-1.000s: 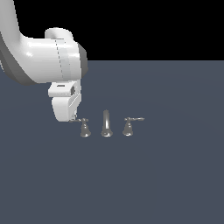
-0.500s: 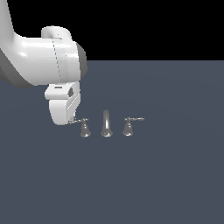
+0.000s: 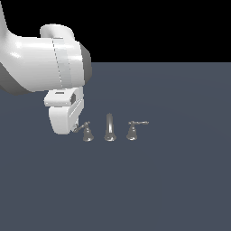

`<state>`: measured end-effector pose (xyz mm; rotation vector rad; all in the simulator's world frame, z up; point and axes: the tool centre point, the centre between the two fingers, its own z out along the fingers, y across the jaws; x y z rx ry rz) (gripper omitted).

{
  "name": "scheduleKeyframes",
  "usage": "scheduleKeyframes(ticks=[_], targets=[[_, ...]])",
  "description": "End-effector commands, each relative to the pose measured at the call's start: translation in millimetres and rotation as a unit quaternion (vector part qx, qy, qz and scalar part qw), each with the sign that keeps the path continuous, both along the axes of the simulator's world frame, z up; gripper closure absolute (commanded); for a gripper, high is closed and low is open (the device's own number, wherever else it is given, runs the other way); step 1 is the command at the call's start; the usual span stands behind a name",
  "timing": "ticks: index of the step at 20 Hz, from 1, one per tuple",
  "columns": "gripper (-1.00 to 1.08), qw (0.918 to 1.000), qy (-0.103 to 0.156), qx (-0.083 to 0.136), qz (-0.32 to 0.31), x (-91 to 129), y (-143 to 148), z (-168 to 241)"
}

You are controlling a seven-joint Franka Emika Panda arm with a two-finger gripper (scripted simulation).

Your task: Turn on the faucet by rotating a designated handle.

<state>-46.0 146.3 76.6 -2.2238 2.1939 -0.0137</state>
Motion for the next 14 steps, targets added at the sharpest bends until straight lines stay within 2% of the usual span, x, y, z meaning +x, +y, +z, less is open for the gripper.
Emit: scheduleKeyframes(ticks=[1, 2, 14], targets=[[1.08, 0.9999, 0.009, -0.003, 0.008, -17, 4, 0], [1.08, 1.0000, 0.001, 0.000, 0.000, -3, -1, 0], [1.08, 0.9999, 0.009, -0.003, 0.007, -34, -35, 0]])
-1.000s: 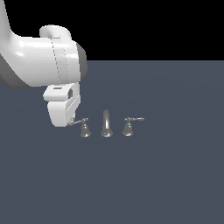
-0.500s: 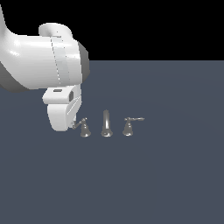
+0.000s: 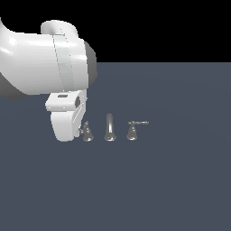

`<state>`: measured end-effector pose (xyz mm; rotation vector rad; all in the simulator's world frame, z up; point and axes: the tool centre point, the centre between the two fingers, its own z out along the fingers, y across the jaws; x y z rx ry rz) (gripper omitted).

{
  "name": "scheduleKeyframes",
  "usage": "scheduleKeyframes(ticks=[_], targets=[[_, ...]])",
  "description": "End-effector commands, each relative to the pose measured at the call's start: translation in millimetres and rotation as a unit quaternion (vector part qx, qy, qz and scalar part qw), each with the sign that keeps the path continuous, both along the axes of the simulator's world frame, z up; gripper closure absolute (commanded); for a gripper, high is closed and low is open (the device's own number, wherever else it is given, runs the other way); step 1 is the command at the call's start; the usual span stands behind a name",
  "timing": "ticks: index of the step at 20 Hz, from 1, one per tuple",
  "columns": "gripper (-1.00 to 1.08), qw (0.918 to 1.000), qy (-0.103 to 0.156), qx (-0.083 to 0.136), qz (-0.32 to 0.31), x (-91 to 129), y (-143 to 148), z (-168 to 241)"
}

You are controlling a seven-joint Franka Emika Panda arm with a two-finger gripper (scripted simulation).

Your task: Turn on the faucet by rotating a designated handle.

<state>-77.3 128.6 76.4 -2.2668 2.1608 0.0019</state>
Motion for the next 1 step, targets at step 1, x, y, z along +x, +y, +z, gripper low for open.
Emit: scheduleKeyframes(ticks=[1], targets=[[1.08, 0.9999, 0.002, -0.004, -0.010, -3.2, -16.9, 0.3]])
